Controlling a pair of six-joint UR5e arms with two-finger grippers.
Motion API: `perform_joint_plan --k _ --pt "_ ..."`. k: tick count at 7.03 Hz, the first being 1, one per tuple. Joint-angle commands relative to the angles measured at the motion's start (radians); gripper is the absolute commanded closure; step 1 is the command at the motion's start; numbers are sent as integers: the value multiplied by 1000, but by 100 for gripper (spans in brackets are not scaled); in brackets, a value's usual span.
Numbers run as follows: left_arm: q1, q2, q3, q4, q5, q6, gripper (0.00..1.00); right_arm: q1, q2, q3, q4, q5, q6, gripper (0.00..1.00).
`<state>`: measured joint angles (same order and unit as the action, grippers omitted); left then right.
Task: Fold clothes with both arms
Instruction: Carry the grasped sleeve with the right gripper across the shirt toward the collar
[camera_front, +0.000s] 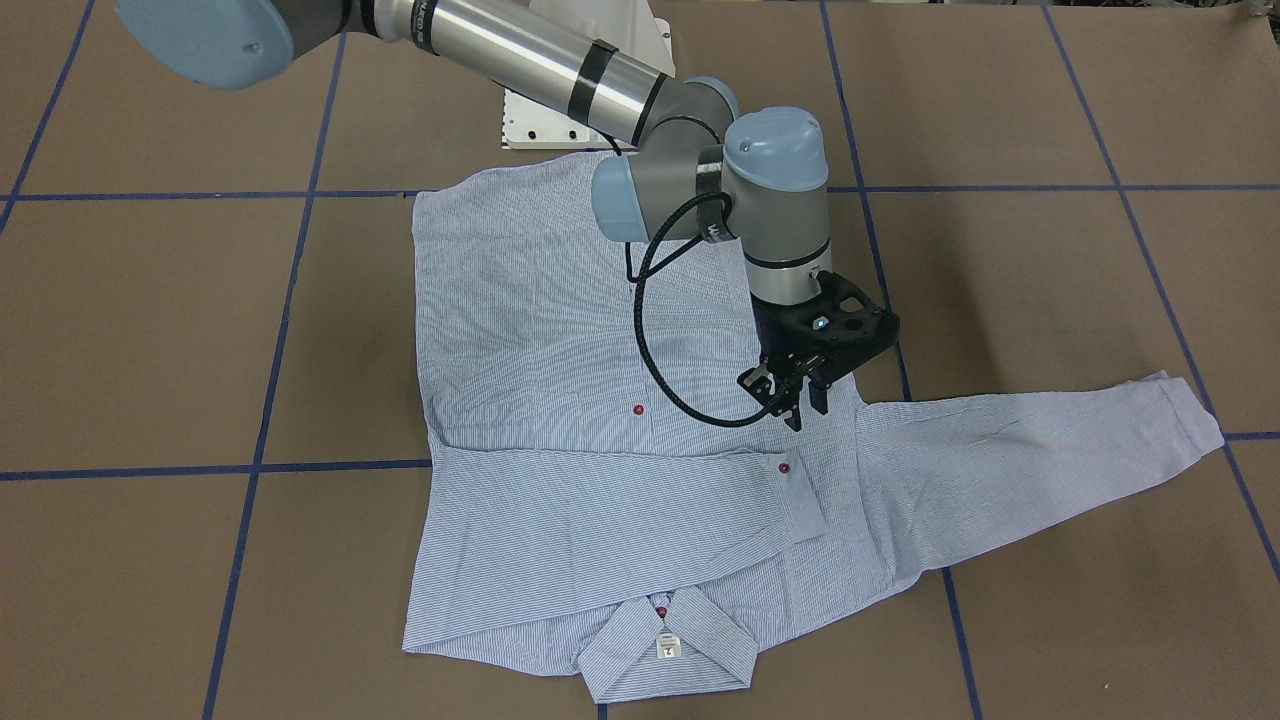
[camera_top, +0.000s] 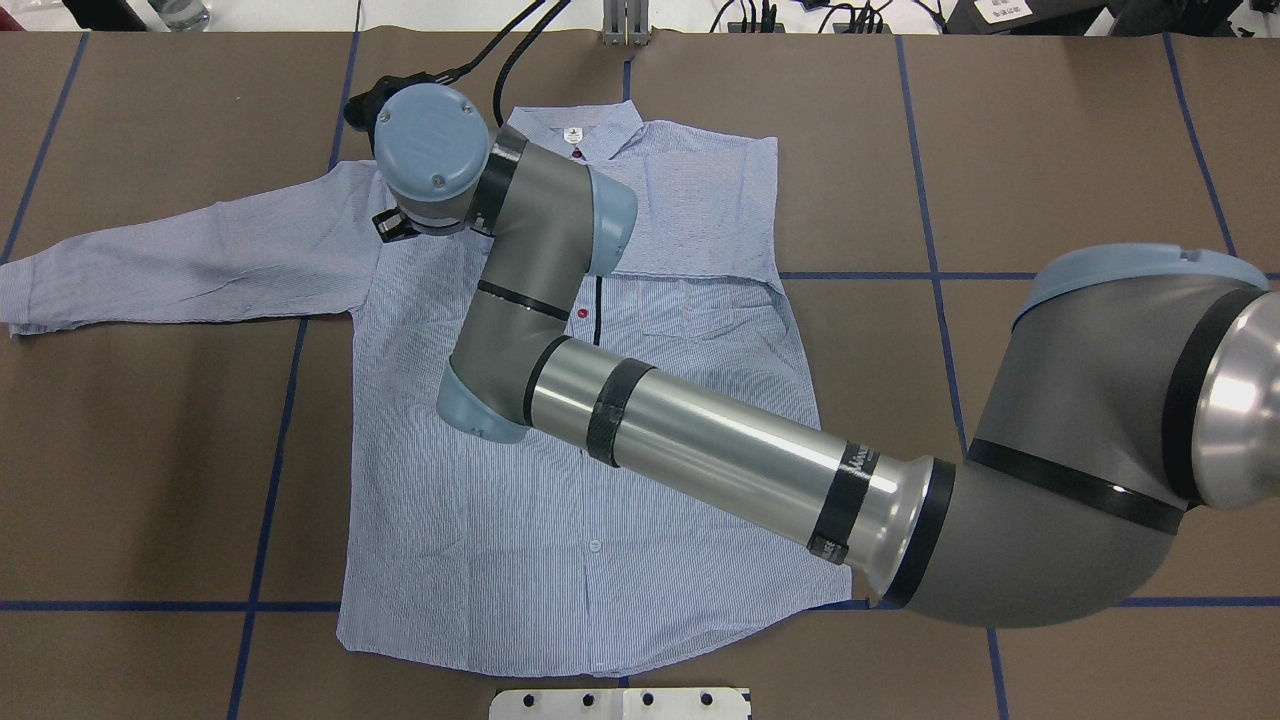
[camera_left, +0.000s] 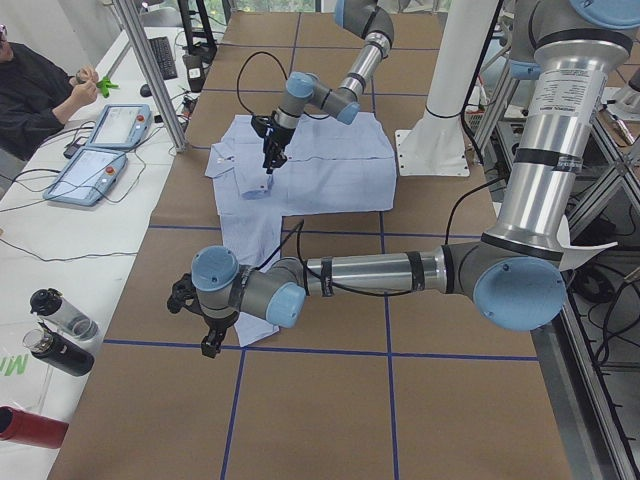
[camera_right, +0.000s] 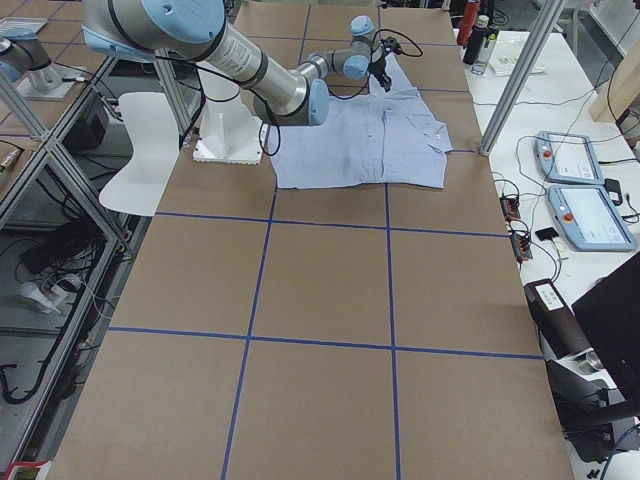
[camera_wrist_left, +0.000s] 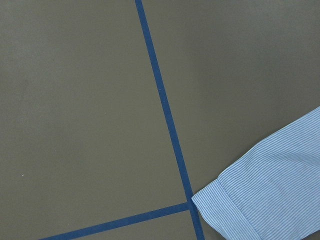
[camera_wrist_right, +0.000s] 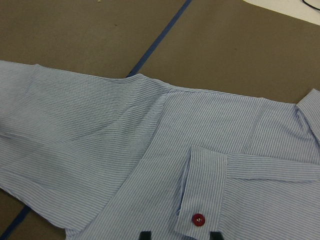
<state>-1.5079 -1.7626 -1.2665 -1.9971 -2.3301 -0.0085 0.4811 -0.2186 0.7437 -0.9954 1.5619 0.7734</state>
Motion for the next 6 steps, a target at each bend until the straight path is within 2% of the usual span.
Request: perform_joint_plan --k 1,2,4,5,6 --pt "0 -1 1 0 0 -1 1 -13 4 6 -6 -22 36 1" --pt "0 -6 -1 -2 0 -30 1 -12 -10 40 -12 -11 129 1" --pt "11 6 12 -151 6 -266 1 13 -69 254 -282 36 135 1" --pt "29 26 19 -225 9 -377 1 49 -103 316 -357 108 136 1" --pt "76 49 18 -306 21 -515 1 100 -160 412 -456 219 138 1"
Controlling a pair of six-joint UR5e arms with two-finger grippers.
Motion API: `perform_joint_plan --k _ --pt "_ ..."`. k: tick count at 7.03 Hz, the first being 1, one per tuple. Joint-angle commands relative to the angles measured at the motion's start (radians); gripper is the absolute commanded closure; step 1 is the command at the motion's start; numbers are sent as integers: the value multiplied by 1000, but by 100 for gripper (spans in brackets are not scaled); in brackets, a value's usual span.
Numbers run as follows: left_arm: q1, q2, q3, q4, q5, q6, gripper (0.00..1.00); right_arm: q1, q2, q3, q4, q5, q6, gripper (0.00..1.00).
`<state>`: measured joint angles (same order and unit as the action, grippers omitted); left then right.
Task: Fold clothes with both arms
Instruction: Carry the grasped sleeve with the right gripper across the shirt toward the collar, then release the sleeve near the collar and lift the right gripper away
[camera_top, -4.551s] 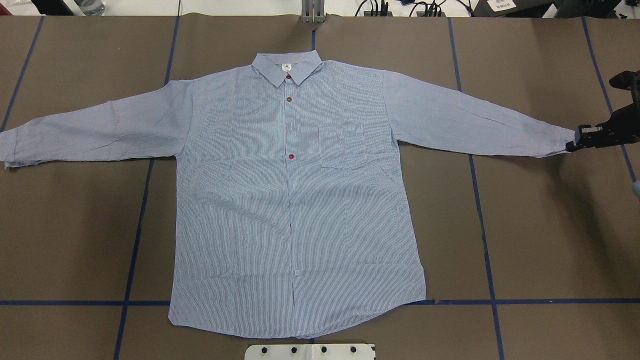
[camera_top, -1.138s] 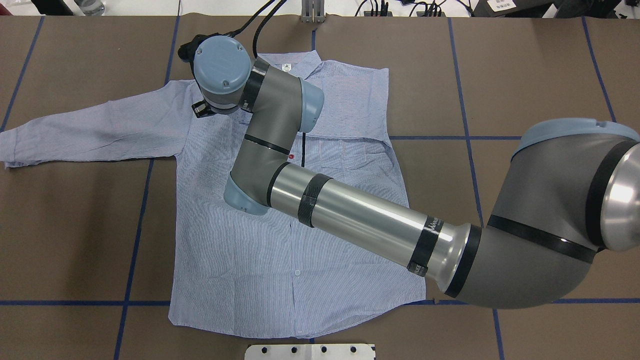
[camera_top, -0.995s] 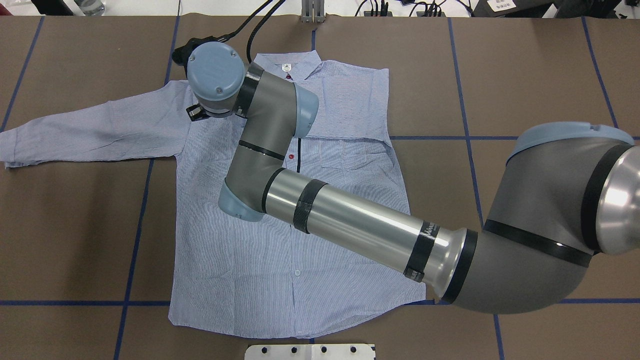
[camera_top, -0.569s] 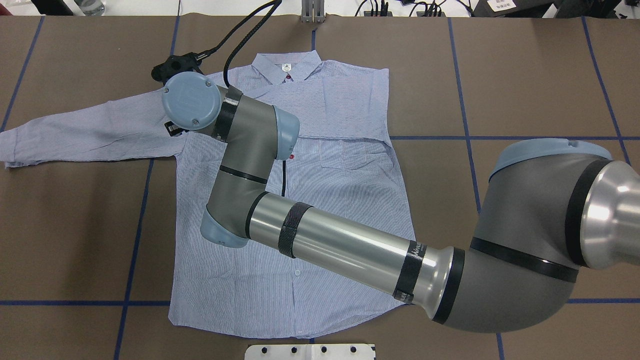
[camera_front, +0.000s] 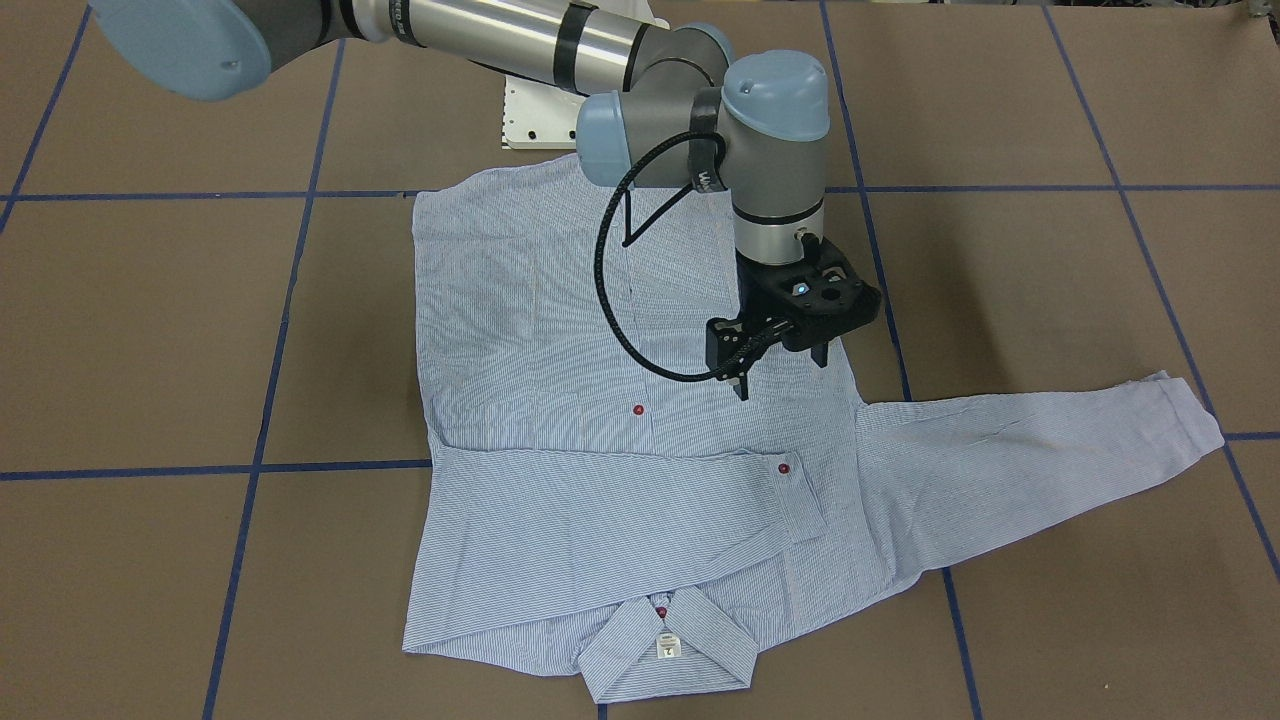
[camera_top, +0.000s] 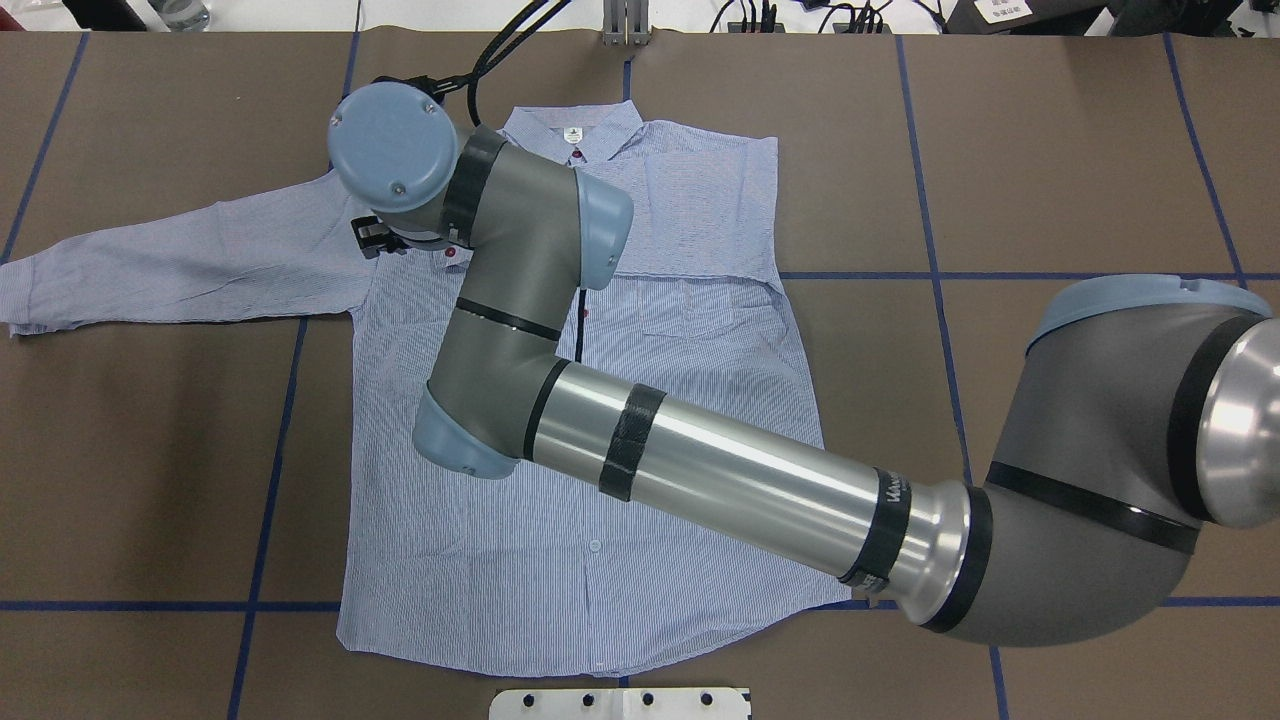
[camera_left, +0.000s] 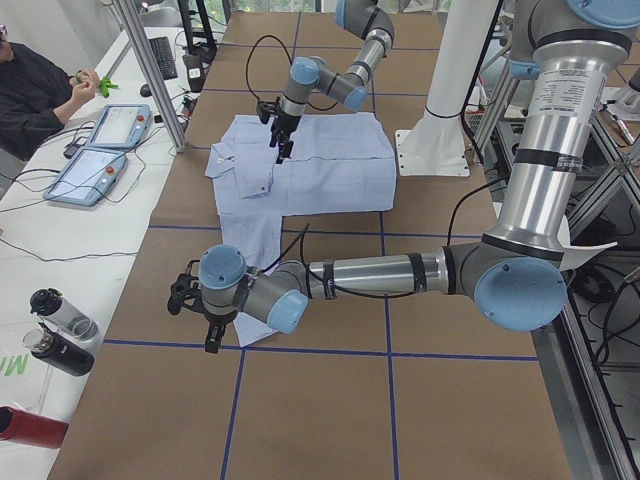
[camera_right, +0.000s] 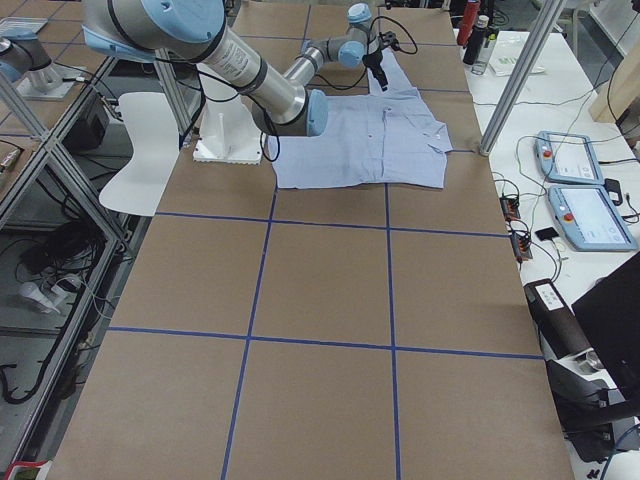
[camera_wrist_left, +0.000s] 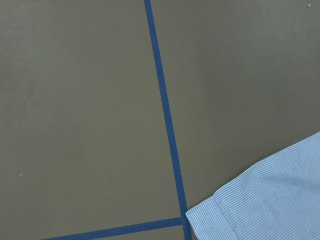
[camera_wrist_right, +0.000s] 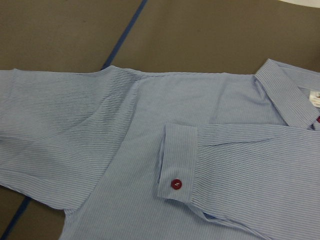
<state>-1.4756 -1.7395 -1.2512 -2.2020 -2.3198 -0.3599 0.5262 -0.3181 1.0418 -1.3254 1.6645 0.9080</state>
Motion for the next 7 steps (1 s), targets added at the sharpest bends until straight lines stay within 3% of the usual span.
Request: perform_joint_plan --k 1,3,4,6,7 --pt "99 62 1 -205 78 -294 1 131 -128 264 -361 246 -9 1" --pt "185 115 4 -338 146 -447 1 246 -412 590 -449 334 -99 1" --pt "195 127 4 -353 172 -468 1 309 -489 659 -487 378 -142 0" --pt "244 129 9 -369 239 -542 7 398 -521 676 -561 406 -162 0" --pt "254 129 35 -401 241 -554 11 428 -570 707 -563 406 -263 0"
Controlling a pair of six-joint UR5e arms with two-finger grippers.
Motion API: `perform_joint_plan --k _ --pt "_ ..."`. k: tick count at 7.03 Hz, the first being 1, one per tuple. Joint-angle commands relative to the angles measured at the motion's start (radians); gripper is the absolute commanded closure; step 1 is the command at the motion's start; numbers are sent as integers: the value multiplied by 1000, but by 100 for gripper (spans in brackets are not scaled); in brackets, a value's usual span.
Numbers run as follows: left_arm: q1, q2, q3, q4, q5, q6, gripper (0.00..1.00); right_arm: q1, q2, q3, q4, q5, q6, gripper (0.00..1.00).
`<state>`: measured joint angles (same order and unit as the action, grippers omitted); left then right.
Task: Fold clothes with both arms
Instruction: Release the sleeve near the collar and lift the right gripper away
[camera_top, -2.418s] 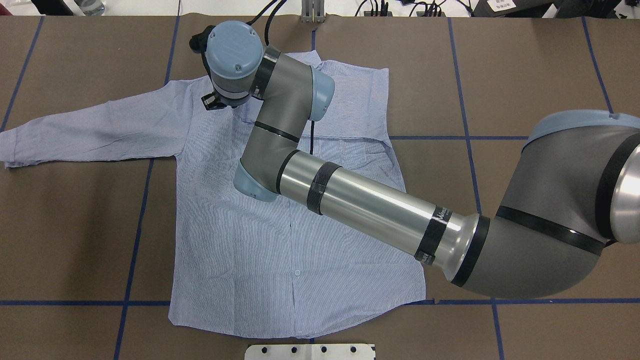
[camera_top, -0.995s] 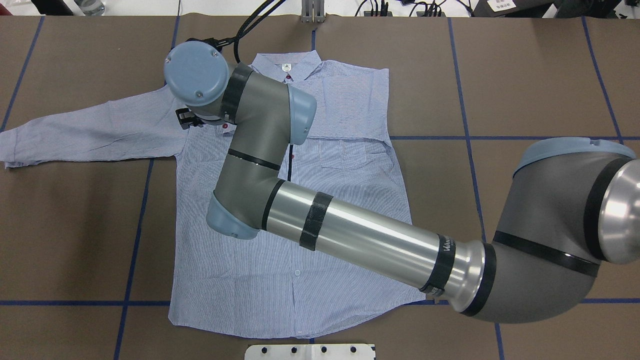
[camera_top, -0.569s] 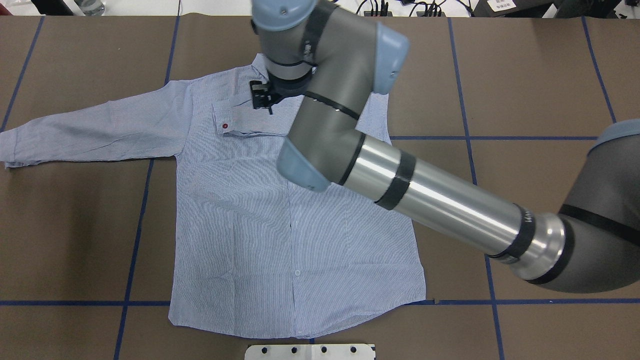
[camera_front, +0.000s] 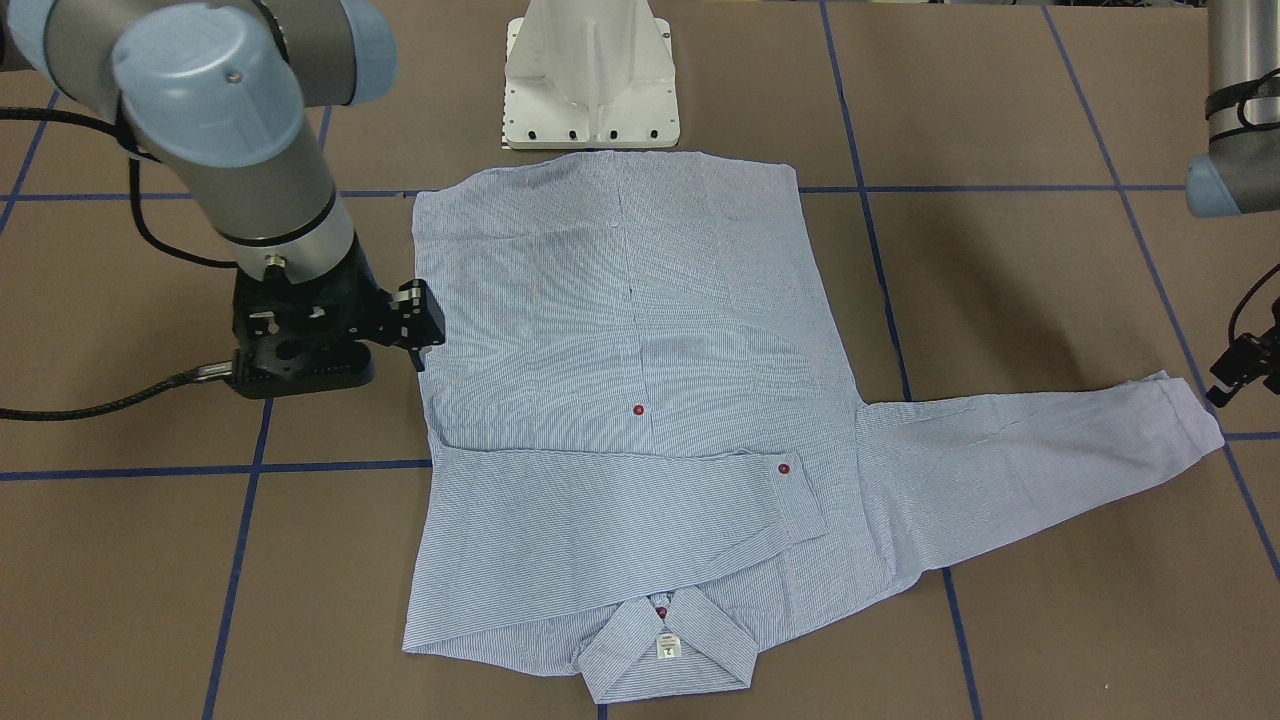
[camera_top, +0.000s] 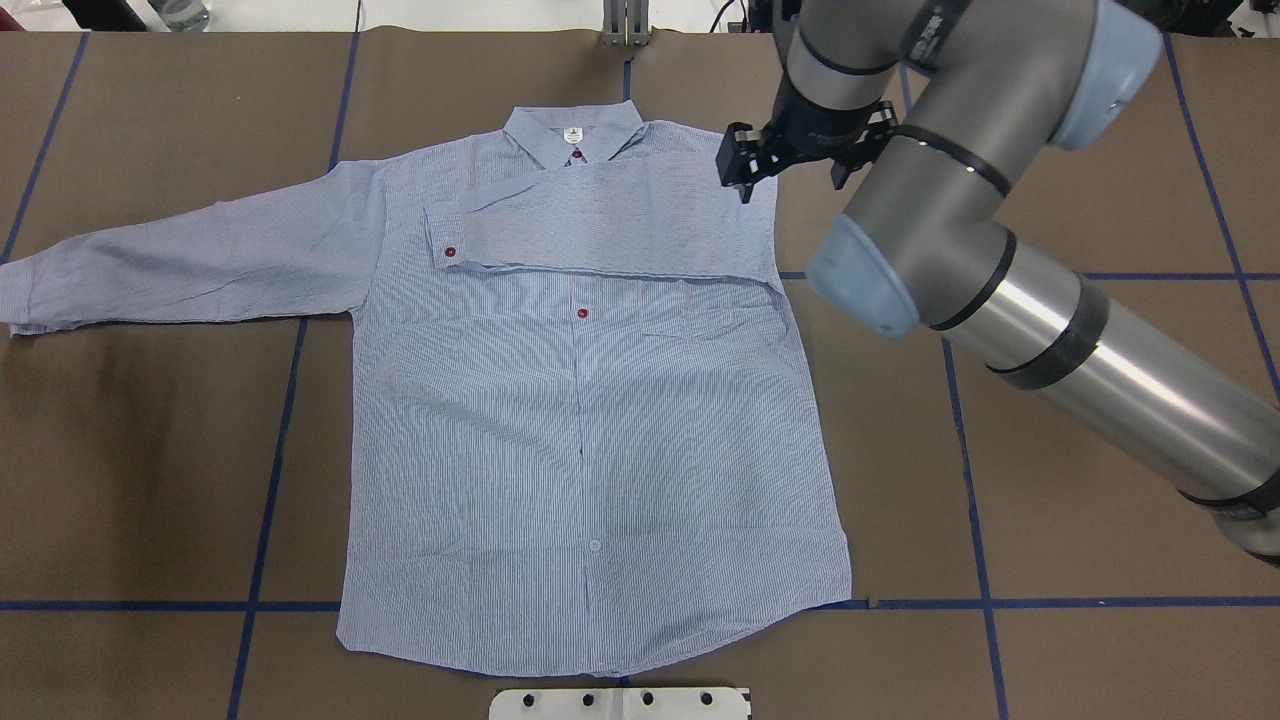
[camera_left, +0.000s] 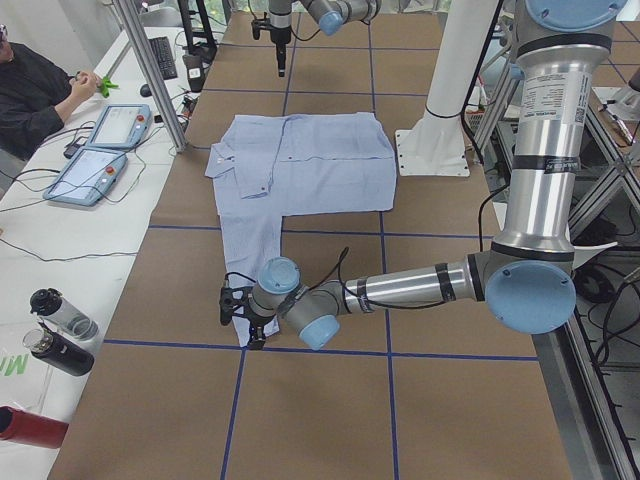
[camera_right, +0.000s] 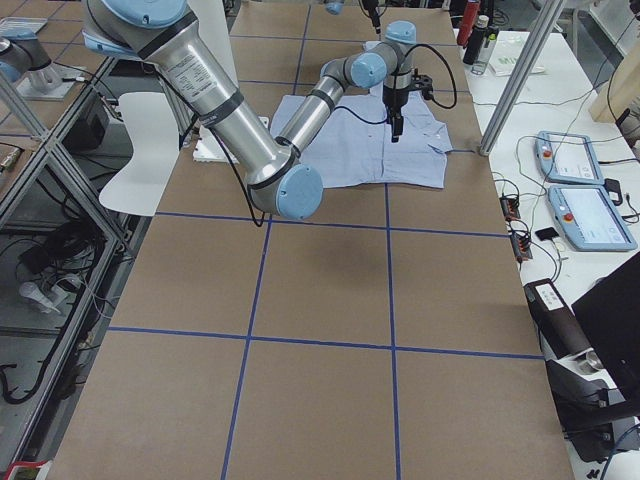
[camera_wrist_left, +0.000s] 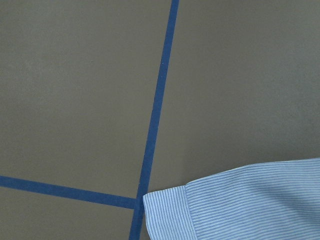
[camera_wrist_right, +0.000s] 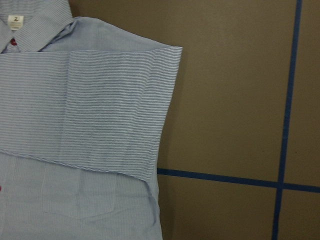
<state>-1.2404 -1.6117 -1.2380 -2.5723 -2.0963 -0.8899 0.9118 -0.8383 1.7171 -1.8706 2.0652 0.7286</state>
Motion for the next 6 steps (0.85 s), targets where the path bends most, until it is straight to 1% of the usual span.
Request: perform_joint_plan --k 1,2,4,5,6 --pt "36 1 50 -75 28 -35 15 80 -89 48 -19 9 -169 0" --pt "61 1 58 -84 51 -46 22 102 -109 50 -19 25 -216 0" --pt "71 0 61 -86 59 -49 32 127 -142 55 -12 46 -271 0" --pt "75 -1 63 -86 67 -49 33 125 -156 59 -9 44 -271 0" --pt "81 -1 69 -86 68 -49 37 125 -157 59 -6 43 -271 0"
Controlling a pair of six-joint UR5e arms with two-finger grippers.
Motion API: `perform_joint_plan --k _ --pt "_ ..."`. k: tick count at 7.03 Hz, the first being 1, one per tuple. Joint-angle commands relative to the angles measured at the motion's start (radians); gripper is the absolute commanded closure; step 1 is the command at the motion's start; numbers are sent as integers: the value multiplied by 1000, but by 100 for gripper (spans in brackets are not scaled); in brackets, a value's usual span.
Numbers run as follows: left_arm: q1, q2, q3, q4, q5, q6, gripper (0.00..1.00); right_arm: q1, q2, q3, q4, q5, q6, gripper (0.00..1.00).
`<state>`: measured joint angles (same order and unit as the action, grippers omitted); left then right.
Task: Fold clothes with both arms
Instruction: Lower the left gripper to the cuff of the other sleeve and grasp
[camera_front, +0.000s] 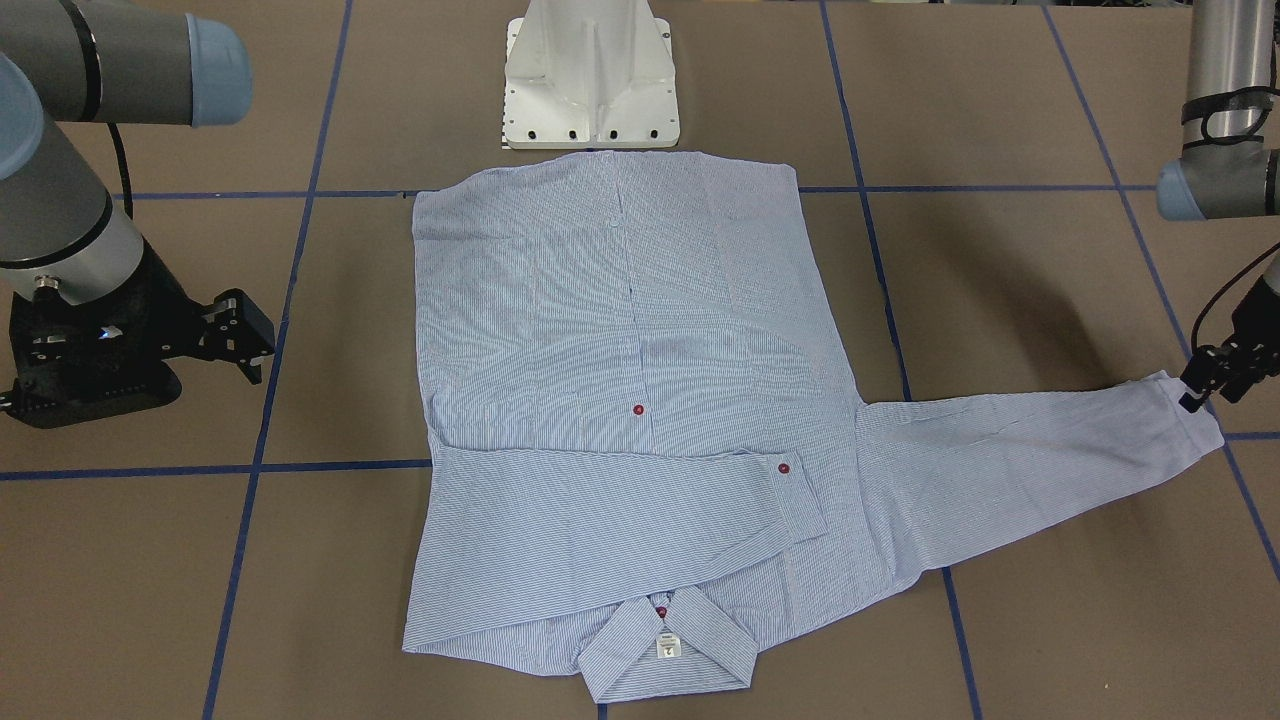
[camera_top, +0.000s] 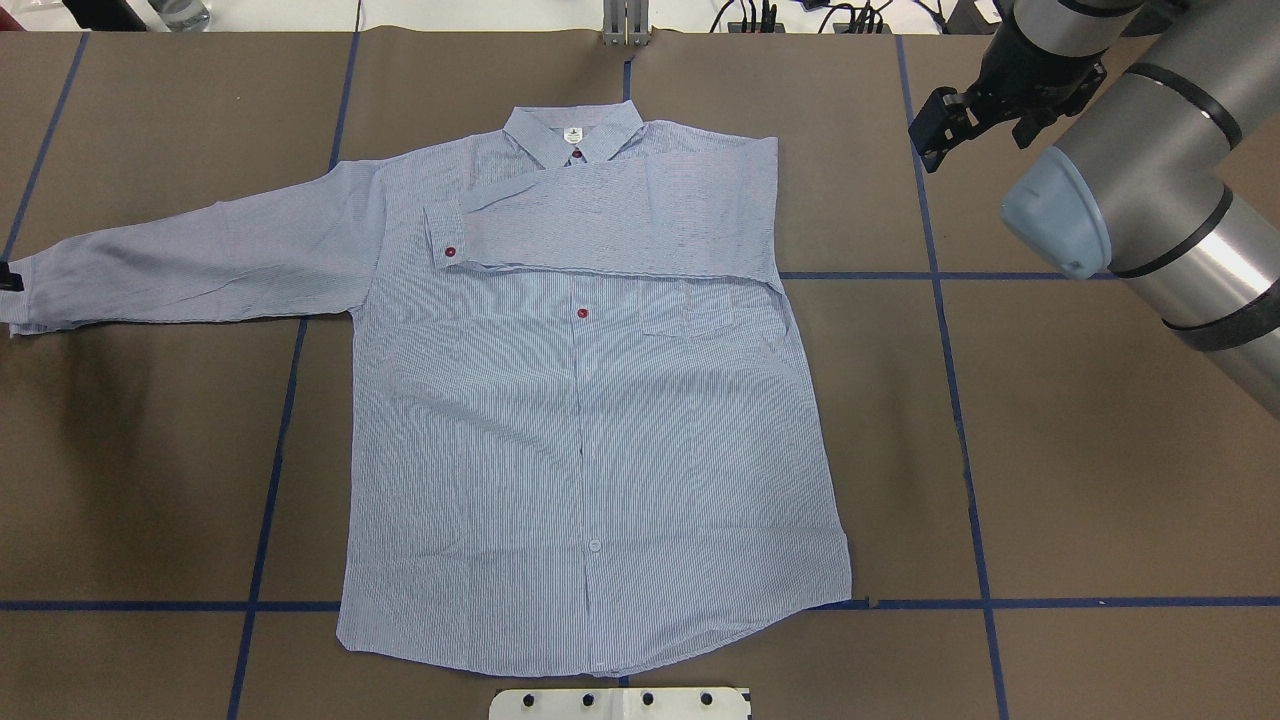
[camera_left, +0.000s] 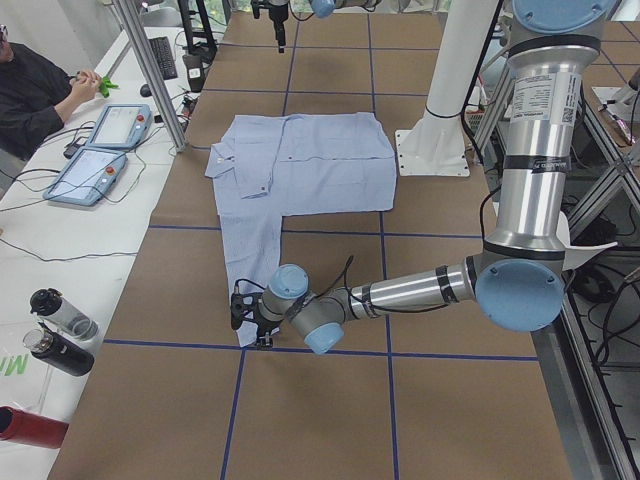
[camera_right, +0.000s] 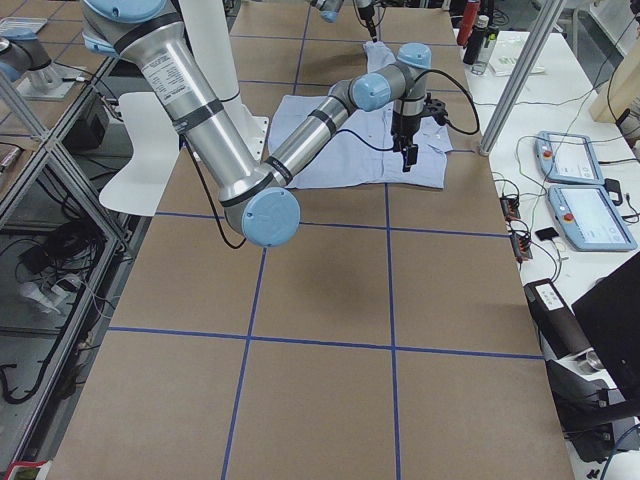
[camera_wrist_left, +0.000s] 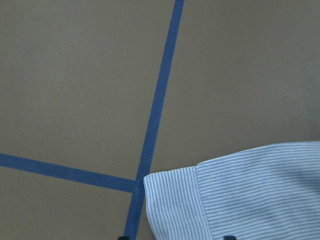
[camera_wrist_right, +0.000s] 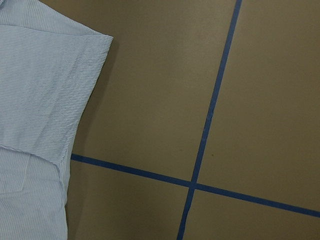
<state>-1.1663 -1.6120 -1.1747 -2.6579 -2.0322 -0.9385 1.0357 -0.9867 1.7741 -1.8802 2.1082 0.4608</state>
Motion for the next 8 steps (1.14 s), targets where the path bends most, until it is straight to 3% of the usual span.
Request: perform_joint_plan --k 1,8 --pt "7 0 9 1 3 0 43 0 -9 2 3 -1 -4 0" --pt "13 -6 21 3 3 0 50 -6 -10 5 3 -11 -4 0"
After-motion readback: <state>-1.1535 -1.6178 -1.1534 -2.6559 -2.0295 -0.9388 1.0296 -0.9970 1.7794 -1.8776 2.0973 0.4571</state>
